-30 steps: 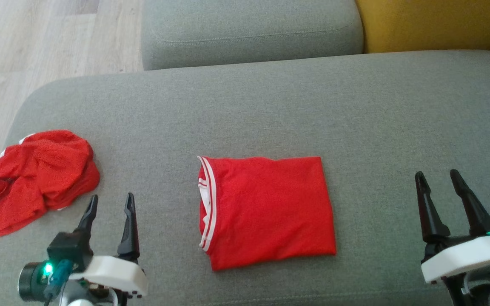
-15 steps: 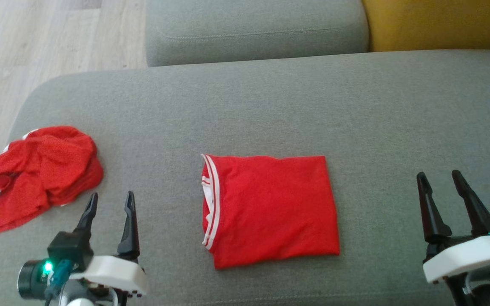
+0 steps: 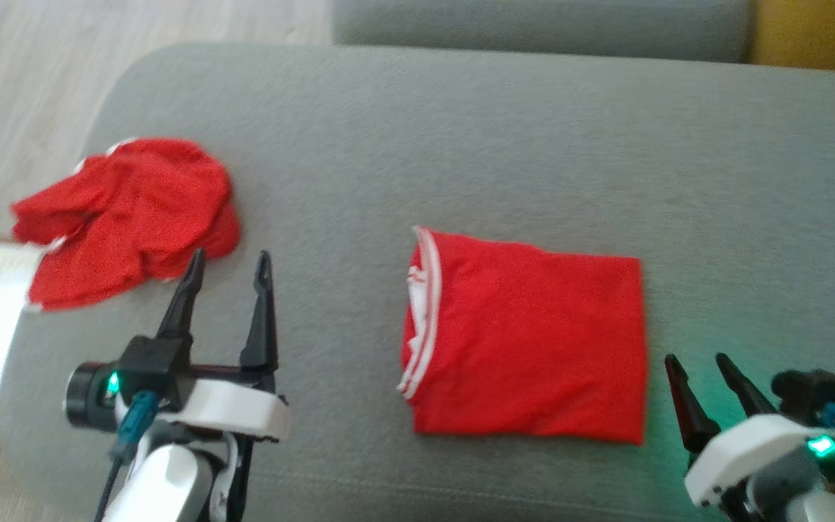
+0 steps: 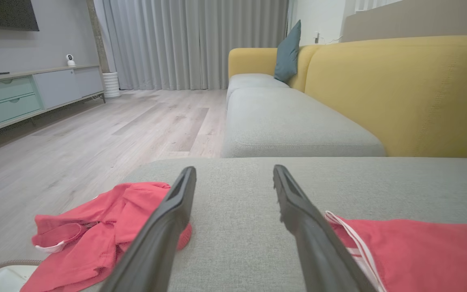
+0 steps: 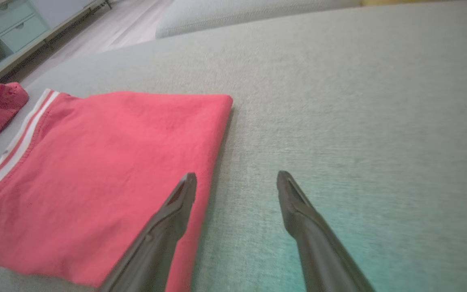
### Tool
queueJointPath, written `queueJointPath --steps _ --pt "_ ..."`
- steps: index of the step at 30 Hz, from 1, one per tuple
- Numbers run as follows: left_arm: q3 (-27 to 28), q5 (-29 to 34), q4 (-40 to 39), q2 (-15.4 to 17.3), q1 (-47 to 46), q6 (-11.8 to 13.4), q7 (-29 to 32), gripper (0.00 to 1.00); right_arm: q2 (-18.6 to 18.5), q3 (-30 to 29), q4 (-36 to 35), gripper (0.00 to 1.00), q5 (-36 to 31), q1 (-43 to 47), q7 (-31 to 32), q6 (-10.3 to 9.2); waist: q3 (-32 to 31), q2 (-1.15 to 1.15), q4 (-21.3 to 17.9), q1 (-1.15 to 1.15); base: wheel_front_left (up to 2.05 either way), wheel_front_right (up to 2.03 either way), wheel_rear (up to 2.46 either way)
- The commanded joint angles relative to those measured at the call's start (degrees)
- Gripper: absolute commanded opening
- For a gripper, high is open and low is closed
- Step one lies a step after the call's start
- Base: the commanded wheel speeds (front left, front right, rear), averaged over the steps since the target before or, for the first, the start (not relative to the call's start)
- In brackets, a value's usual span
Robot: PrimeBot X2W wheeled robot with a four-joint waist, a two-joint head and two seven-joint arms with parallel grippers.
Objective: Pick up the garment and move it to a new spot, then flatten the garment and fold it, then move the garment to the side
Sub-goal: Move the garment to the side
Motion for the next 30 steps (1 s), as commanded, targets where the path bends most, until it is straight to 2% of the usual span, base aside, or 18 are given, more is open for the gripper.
queueJointPath --steps 1,7,12,13,14,15,24,30 --pt "1.86 0.56 -1.48 0.31 -3.50 -0.29 -0.62 1.00 -1.23 1.42 -0.63 1.00 0.56 -3.76 -0.75 0.22 2.23 0.00 2.64 0.00 0.00 0.00 0.00" --pt "2.67 3.09 -1.98 -1.92 -5.36 -2.01 -0.68 1.00 -1.10 3.39 11.58 1.00 2.33 -8.81 -0.02 0.22 3.77 0.00 5.22 0.00 0.00 0.00 0.00" --pt "4.34 4.97 -2.86 -3.29 -5.18 -3.48 -0.69 1.00 -0.82 4.19 17.39 1.00 4.02 -11.44 0.43 0.22 3.92 0.00 6.22 0.00 0.00 0.00 0.00" --pt "4.68 5.32 -3.06 -3.53 -5.08 -3.82 -0.69 1.00 -0.78 4.39 18.11 0.87 4.36 -11.65 0.73 0.22 3.89 0.00 6.36 0.00 0.00 0.00 0.00" --pt "5.01 5.67 -3.26 -3.77 -4.97 -4.17 -0.69 1.00 -0.82 4.60 18.61 0.35 4.64 -11.79 0.92 0.22 3.85 0.00 6.50 0.00 0.00 0.00 0.00" --pt "5.33 5.95 -3.35 -4.00 -4.81 -4.52 -0.69 1.00 -0.84 4.72 18.81 0.00 5.00 -11.89 0.86 0.22 3.81 0.00 6.62 0.00 0.00 0.00 0.00" --pt "8.64 8.84 -5.23 -5.90 -3.54 -7.25 -0.69 1.00 -4.83 2.96 13.61 0.00 2.58 -9.68 -2.57 0.22 3.36 0.00 7.24 0.00 0.00 0.00 0.00" --pt "10.98 10.37 -5.97 -6.43 -2.38 -8.68 -0.70 1.00 -7.27 1.63 8.65 0.00 0.85 -8.65 -1.53 0.22 4.22 0.00 4.67 0.00 0.00 0.00 0.00"
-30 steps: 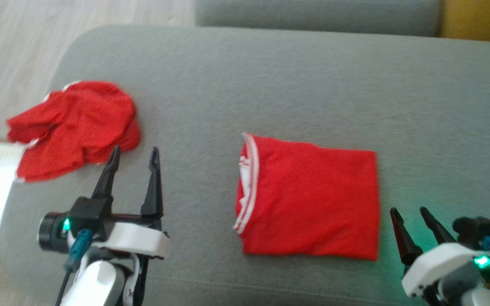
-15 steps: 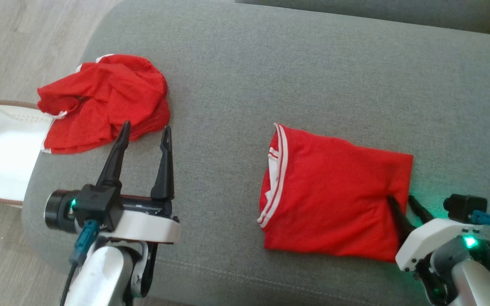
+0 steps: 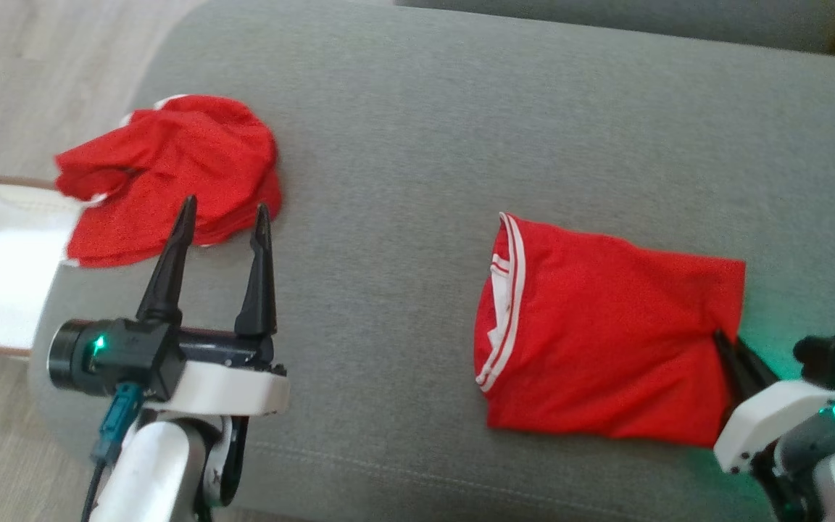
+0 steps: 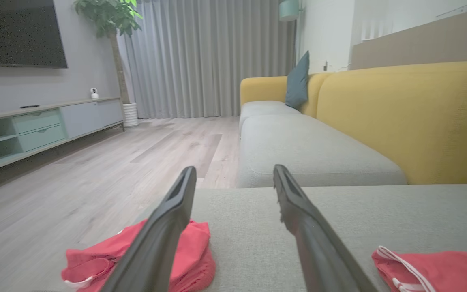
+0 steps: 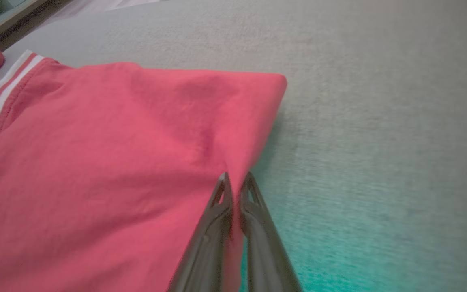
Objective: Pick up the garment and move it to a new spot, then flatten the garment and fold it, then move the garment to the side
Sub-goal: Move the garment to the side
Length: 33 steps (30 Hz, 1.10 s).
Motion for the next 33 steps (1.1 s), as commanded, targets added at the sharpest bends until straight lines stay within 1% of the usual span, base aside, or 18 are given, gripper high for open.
queueJointPath --steps 1,6,7,9,15,21,22,28,33 --pt "2.93 0.88 -2.27 0.13 -1.22 -0.60 -0.33 1.00 -2.34 0.51 -3.37 0.00 -0.68 -1.03 0.47 0.19 1.01 0.00 -2.12 0.00 0.00 0.00 0.00" --pt "3.08 1.63 -2.08 -0.73 -1.45 -2.22 -0.33 1.00 -5.24 1.38 -5.72 0.00 -0.57 -3.48 1.54 0.19 3.29 0.00 -8.08 0.00 0.00 0.00 0.00" --pt "3.08 1.63 -2.08 -0.73 -1.45 -2.22 -0.33 1.00 -5.24 1.38 -5.72 0.00 -0.57 -3.48 1.54 0.19 3.29 0.00 -8.08 0.00 0.00 0.00 0.00" --pt "2.89 2.01 -2.07 -0.96 -1.90 -2.95 -0.33 1.00 -6.54 2.19 -5.99 0.00 -0.24 -5.36 1.82 0.19 4.43 0.00 -11.11 0.00 0.00 0.00 0.00" --pt "1.62 3.35 -1.75 -1.21 -4.72 -5.34 -0.33 1.00 -11.14 3.35 -3.90 0.00 0.81 -12.50 1.49 0.19 8.40 0.00 -18.93 0.00 0.00 0.00 0.00" --pt "0.50 4.80 -1.81 -0.70 -8.34 -7.18 -0.34 1.00 -15.90 0.49 -2.26 0.00 0.77 -18.74 0.05 0.19 12.39 0.00 -24.64 0.00 0.00 0.00 0.00" --pt "0.20 5.23 -1.66 -0.44 -9.32 -7.61 -0.34 1.00 -17.44 -0.55 -1.98 0.00 0.73 -20.35 0.03 0.19 13.32 0.00 -25.87 0.00 0.00 0.00 0.00" --pt "-0.23 5.94 -1.83 0.23 -12.05 -8.58 -0.34 1.00 -21.19 -3.15 -1.69 0.00 0.66 -24.73 0.26 0.19 16.75 0.00 -28.30 0.00 0.00 0.00 0.00" --pt "-0.37 6.65 -1.95 0.79 -14.30 -8.90 -0.34 1.00 -22.00 -6.09 -1.32 0.00 0.74 -27.26 -0.24 0.19 19.66 0.00 -29.36 0.00 0.00 0.00 0.00"
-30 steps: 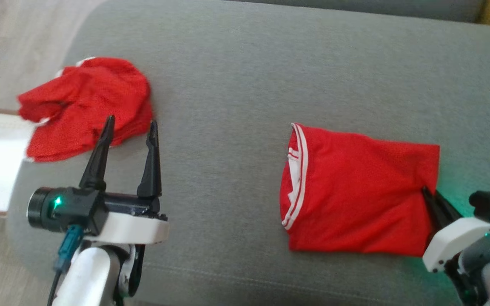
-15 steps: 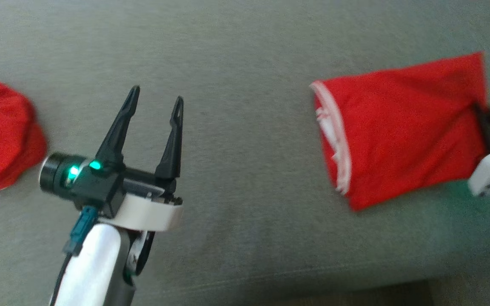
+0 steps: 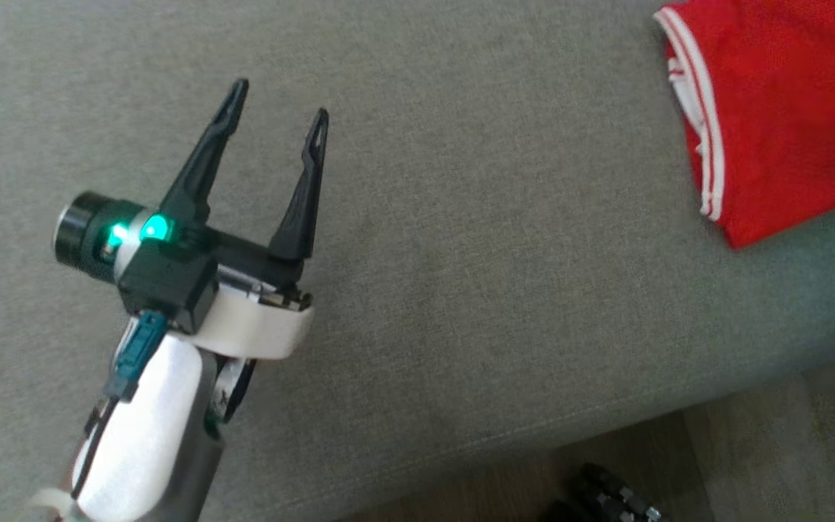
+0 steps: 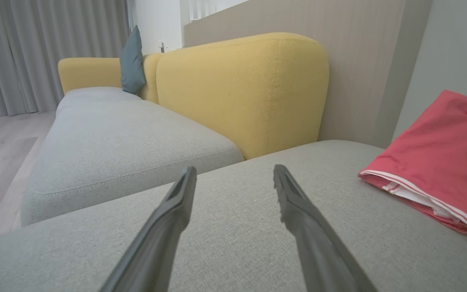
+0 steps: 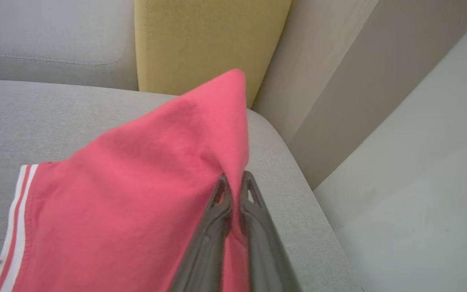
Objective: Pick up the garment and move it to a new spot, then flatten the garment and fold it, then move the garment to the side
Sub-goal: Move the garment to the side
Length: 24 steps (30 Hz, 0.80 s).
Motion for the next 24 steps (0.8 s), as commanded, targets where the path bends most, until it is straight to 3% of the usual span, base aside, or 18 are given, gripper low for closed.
queueJointPath --steps 1,16,18,19,20,21,22,24 --pt "1.67 0.63 -2.18 0.98 -2.16 -0.35 -0.29 1.00 -2.64 -0.59 -1.14 0.00 0.04 -0.82 -0.48 0.19 1.90 0.00 -0.97 -0.01 0.00 0.00 0.00" --pt "0.07 1.47 -1.13 1.28 -8.02 -1.53 -0.25 1.00 -0.97 -6.44 9.64 0.00 -0.56 -8.03 -3.84 0.19 9.44 0.00 -0.33 -0.01 0.00 0.00 0.00" --pt "0.02 1.43 -0.94 1.26 -8.19 -1.54 -0.26 1.00 -0.63 -6.71 10.58 0.04 -0.83 -8.28 -3.63 0.19 9.62 0.00 -0.26 -0.01 0.00 0.00 0.00" --pt "-0.04 1.34 -0.72 1.19 -8.34 -1.55 -0.26 1.00 -0.19 -6.99 11.10 0.33 -0.96 -8.53 -3.96 0.19 9.71 0.00 -0.17 -0.01 0.00 0.00 0.00" --pt "-0.09 1.26 -0.50 1.13 -8.45 -1.55 -0.26 1.00 0.17 -7.45 11.62 0.50 -1.34 -8.60 -4.34 0.19 9.73 0.00 -0.08 -0.01 0.00 0.00 0.00" --pt "-0.10 1.13 -0.24 1.05 -8.48 -1.50 -0.27 1.00 0.69 -8.07 12.17 0.83 -1.70 -8.52 -4.48 0.19 9.62 0.00 0.03 -0.01 0.00 0.00 0.00" --pt "-0.11 0.99 0.01 0.98 -8.47 -1.47 -0.27 1.00 1.08 -8.65 12.61 1.00 -2.34 -8.30 -4.71 0.19 9.39 0.00 0.16 -0.01 0.00 0.00 0.00" --pt "-0.05 0.63 0.40 0.73 -8.34 -1.31 -0.28 1.00 1.97 -10.26 13.58 1.00 -3.44 -7.54 -5.24 0.19 8.60 0.00 0.53 -0.01 0.00 0.00 0.00"
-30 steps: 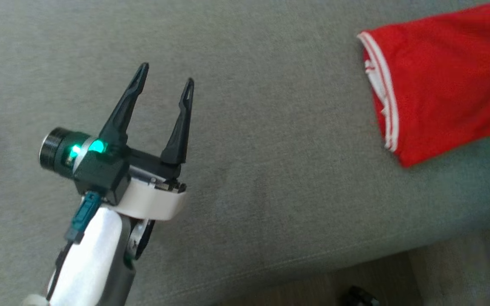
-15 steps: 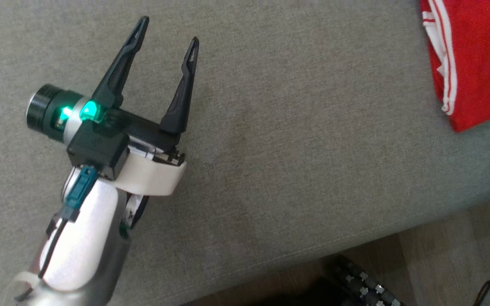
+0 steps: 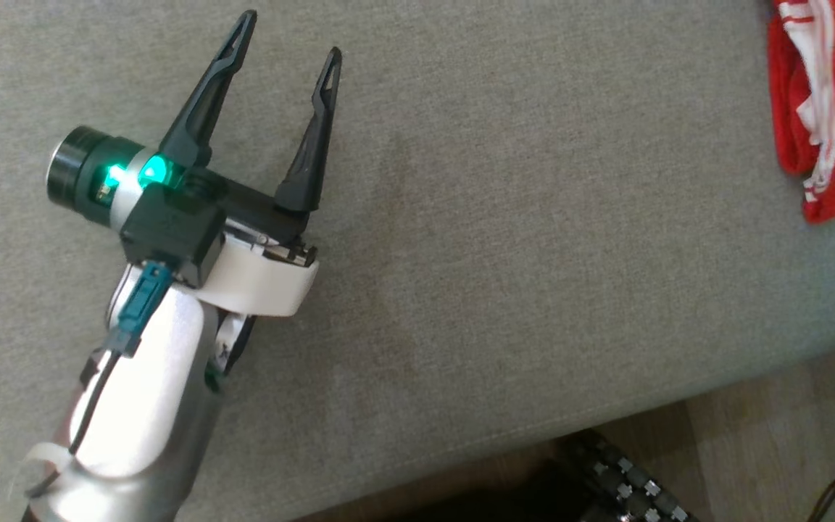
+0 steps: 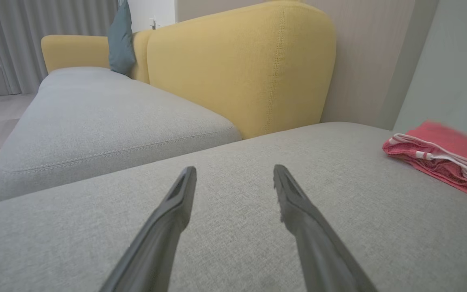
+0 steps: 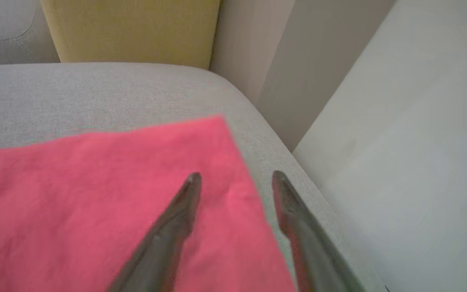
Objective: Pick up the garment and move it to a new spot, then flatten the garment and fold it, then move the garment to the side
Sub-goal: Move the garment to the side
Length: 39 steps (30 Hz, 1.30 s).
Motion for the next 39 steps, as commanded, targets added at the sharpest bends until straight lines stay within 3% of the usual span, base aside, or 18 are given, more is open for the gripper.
queueJointPath --steps 1,8,18,22,28,39 --pt "1.38 -0.29 -1.80 0.50 -0.80 0.09 -0.28 1.00 -1.65 -1.09 -0.87 1.00 -0.58 1.78 -1.07 0.19 -1.04 0.00 0.48 0.00 0.00 0.00 0.00" --pt "3.05 -2.07 -0.50 -0.84 3.09 2.13 -0.28 1.00 3.26 -3.19 -4.59 1.00 -2.20 9.15 -7.62 0.19 -7.40 0.00 2.65 0.00 0.00 0.00 0.00" --pt "8.02 -5.03 1.18 -3.00 12.13 5.44 -0.29 1.00 16.82 4.49 -24.79 1.00 -3.87 23.44 -8.39 0.19 -17.22 0.00 8.49 0.00 0.00 0.00 0.00" --pt "10.09 -5.84 1.68 -3.63 14.96 5.88 -0.29 1.00 20.48 6.96 -30.90 1.00 -3.88 28.16 -7.37 0.19 -20.11 0.00 11.57 0.00 0.00 0.00 0.00" --pt "12.62 -6.42 2.74 -3.80 19.12 5.49 -0.29 1.00 23.09 8.50 -37.03 1.00 -4.57 34.32 -5.23 0.19 -24.24 0.00 14.21 0.00 0.00 0.00 0.00" --pt "13.94 -6.61 6.33 -3.23 26.11 4.21 -0.29 1.00 24.09 9.99 -42.84 1.00 -6.45 42.05 -0.90 0.19 -32.51 0.00 13.92 0.00 0.00 0.00 0.00"
